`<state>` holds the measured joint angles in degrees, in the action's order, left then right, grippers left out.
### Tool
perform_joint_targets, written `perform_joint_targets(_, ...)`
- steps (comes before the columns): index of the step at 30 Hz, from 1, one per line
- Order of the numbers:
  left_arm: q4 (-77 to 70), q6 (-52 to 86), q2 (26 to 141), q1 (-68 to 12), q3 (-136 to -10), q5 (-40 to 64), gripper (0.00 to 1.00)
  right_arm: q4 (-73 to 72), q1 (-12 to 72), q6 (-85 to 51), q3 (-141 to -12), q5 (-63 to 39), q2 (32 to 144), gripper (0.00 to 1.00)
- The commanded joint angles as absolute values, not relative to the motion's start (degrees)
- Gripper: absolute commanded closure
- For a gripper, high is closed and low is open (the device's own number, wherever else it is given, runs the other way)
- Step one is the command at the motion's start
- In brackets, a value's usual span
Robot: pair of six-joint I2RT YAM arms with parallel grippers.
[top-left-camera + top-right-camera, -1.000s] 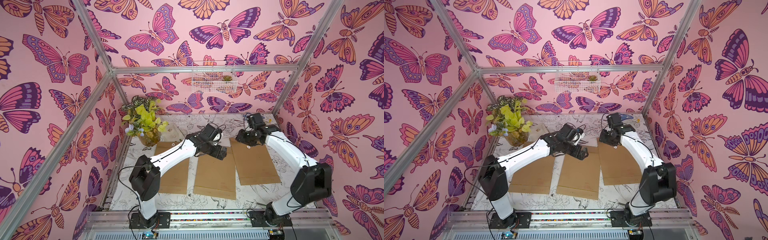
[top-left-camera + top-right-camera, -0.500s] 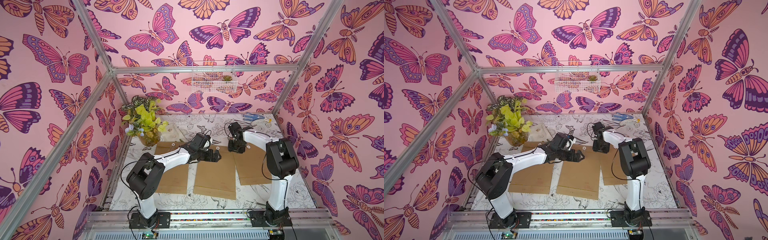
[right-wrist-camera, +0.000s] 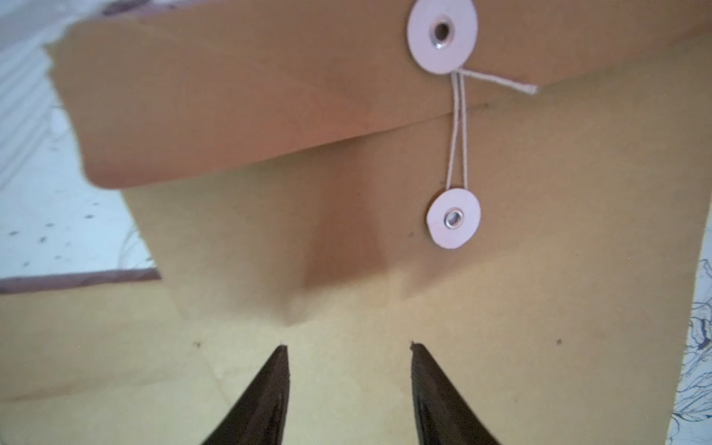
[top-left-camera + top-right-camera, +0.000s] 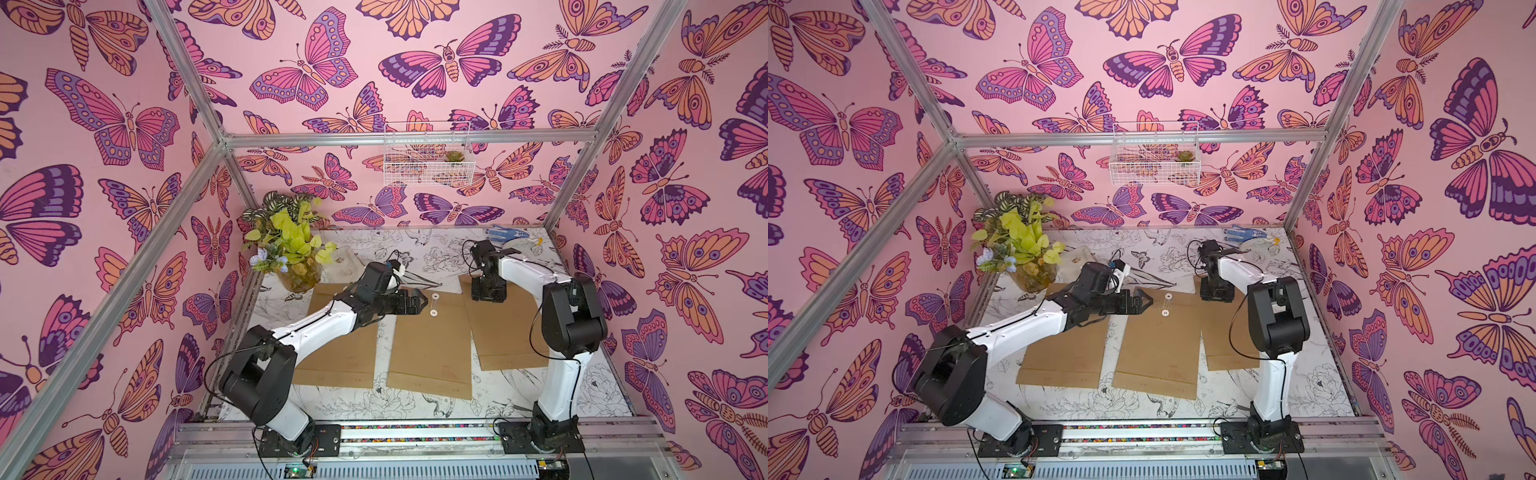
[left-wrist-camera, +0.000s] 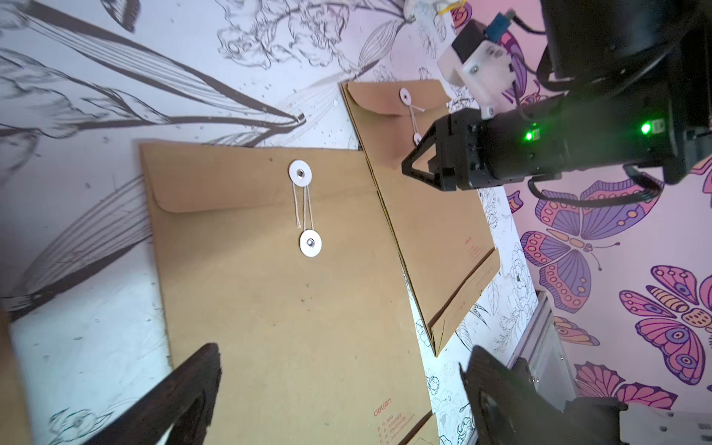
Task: Close the mouth of the file bag
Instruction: Adjust the file bag at the center of the board, then reset both arms
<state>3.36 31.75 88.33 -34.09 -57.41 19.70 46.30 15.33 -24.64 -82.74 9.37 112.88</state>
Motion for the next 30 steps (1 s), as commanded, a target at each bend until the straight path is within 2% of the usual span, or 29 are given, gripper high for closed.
perform_joint_targets(1,5.69,29.34,86.38,-33.06,-56.03,17.73,0.0,47.57,18.36,-24.15,-82.4,7.71,112.76,0.38)
perform_joint_targets(8,6.05,29.35,83.72,-32.96,-54.63,17.2,0.0,47.12,18.45,-24.57,-83.9,11.94,118.31,0.35)
perform_joint_targets(16,8.43,28.48,78.41,-31.24,-52.67,14.19,0.0,49.73,15.55,-21.49,-85.12,19.34,116.41,0.35)
perform_joint_targets(20,10.51,26.74,73.83,-29.26,-51.04,10.68,0.0,48.69,15.32,-23.04,-82.1,11.07,110.79,0.34)
perform_joint_targets(23,13.15,23.77,67.45,-26.49,-49.37,3.21,0.0,44.99,13.0,-24.97,-77.08,3.84,104.0,0.31)
perform_joint_targets(26,8.91,17.64,60.33,-24.9,-44.36,-6.87,0.0,37.64,9.9,-24.89,-70.21,4.45,95.1,0.21)
perform_joint_targets(29,-3.72,4.65,55.0,-24.79,-35.05,-12.29,0.0,21.88,8.44,-21.82,-57.34,14.82,82.95,0.01)
perform_joint_targets(30,-5.65,3.4,54.53,-24.49,-33.76,-15.97,0.0,15.48,8.43,-19.66,-53.27,18.75,80.55,0.01)
